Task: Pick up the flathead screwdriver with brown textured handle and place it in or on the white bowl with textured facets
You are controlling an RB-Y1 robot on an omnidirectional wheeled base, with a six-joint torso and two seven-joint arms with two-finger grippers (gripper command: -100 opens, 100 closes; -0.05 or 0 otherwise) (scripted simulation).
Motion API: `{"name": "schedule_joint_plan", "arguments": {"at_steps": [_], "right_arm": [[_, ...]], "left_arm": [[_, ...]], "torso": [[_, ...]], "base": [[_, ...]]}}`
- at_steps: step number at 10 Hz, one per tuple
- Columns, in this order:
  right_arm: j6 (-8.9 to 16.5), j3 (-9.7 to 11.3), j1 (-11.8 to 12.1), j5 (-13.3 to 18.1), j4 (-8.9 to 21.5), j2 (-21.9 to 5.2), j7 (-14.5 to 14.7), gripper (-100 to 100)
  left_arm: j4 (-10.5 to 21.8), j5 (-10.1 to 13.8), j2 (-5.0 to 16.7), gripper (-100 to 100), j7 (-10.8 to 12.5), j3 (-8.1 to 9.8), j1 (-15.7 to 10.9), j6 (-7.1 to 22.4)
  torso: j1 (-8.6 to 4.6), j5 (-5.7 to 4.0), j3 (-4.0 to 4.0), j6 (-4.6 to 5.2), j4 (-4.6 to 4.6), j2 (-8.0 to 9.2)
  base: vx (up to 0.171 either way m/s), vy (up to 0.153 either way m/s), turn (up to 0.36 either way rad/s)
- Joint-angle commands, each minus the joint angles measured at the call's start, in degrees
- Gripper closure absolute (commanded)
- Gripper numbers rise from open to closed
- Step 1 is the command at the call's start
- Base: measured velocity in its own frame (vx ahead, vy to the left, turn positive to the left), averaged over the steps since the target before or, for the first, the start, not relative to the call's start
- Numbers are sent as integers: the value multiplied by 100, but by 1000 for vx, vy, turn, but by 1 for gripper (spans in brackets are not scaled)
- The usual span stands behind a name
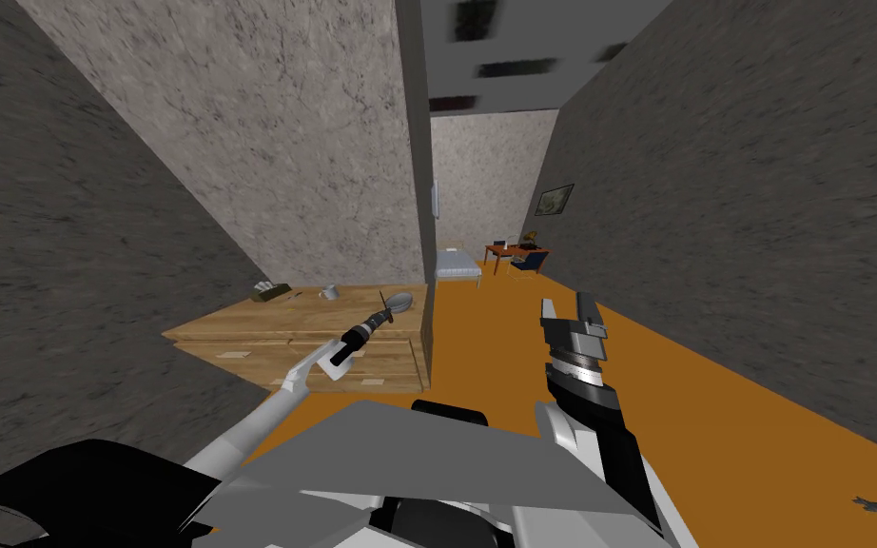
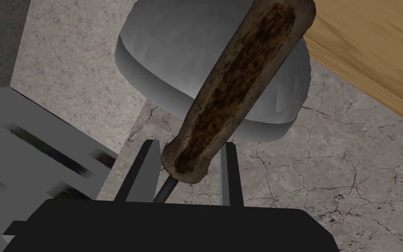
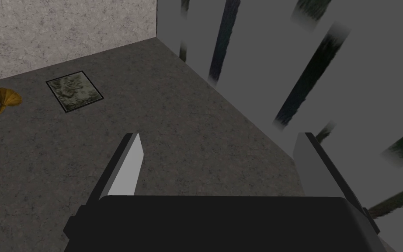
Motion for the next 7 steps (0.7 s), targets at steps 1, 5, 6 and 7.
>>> {"name": "schedule_joint_plan", "arguments": {"at_steps": [1, 5, 6, 7], "right_arm": [[0, 0, 0, 0, 0, 0, 0, 0], [0, -1, 1, 0, 0, 0, 0, 0], [0, -1, 1, 0, 0, 0, 0, 0], [0, -1, 1, 0, 0, 0, 0, 0]], "left_arm": [[0, 0, 0, 100, 0, 0, 0, 0], [-272, -17, 33, 100, 4, -64, 172, 10], [-424, -46, 23, 100, -14, -105, 284, -6], [-336, -27, 33, 100, 3, -81, 214, 5]], "torso": [[0, 0, 0, 0, 0, 0], [8, 0, -2, -10, -1, -4], [11, 1, -5, -9, -3, -8], [11, 2, -7, -8, -4, -10]], "base": [[0, 0, 0], [17, 6, 93], [41, 18, 183], [16, 5, 37]]}}
